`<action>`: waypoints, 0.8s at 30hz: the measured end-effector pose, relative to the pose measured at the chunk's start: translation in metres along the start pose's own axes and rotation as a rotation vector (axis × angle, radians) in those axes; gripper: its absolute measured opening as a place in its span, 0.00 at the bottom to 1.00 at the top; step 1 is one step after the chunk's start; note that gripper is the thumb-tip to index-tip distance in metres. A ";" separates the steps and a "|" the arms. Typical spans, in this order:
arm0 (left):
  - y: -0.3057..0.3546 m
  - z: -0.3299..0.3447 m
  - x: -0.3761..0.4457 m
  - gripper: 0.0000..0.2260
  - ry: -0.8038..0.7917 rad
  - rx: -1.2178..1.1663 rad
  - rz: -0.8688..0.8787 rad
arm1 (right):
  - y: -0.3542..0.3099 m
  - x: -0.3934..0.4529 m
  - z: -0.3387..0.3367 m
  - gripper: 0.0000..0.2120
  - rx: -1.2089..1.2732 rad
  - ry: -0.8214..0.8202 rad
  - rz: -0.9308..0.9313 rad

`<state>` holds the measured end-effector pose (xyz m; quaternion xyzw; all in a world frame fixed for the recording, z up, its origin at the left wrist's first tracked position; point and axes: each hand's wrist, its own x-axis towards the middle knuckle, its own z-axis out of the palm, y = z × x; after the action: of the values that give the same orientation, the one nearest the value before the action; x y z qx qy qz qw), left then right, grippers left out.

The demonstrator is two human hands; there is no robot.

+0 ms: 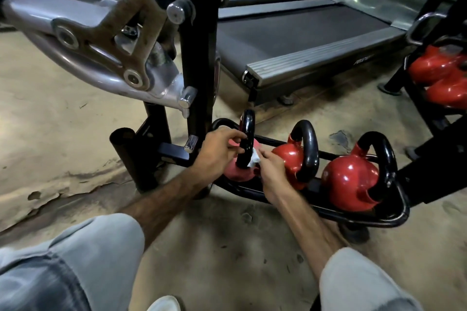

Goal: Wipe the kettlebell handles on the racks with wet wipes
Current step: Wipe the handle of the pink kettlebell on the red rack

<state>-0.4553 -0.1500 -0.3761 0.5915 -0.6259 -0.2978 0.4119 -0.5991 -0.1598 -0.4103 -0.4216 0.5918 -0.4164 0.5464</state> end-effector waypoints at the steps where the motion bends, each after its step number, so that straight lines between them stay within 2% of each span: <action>1: 0.002 -0.002 0.002 0.16 -0.027 0.038 0.042 | -0.010 0.004 0.000 0.06 0.005 -0.068 0.063; 3: 0.002 -0.005 0.007 0.16 -0.043 0.207 0.109 | -0.033 0.007 0.003 0.04 0.007 -0.199 0.144; 5: 0.000 -0.008 0.010 0.15 -0.025 0.399 0.173 | -0.041 0.010 0.001 0.03 0.040 -0.248 0.183; 9: -0.004 -0.010 0.017 0.20 -0.086 0.530 0.247 | -0.019 0.002 -0.018 0.08 0.076 -0.191 0.153; 11: -0.007 -0.012 0.021 0.22 -0.122 0.531 0.241 | -0.011 -0.004 -0.026 0.09 0.152 -0.150 0.117; 14: -0.006 -0.014 0.024 0.24 -0.142 0.485 0.222 | -0.020 -0.002 -0.022 0.09 0.101 -0.134 0.067; 18: 0.003 -0.015 0.021 0.23 -0.114 0.430 0.233 | -0.027 0.015 -0.004 0.16 0.085 -0.111 0.055; 24: 0.000 -0.014 0.021 0.21 -0.111 0.343 0.209 | 0.009 -0.018 -0.013 0.08 0.000 0.060 -0.125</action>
<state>-0.4428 -0.1690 -0.3657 0.5673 -0.7471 -0.1747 0.2990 -0.6112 -0.1394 -0.4131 -0.4453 0.5803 -0.4621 0.5014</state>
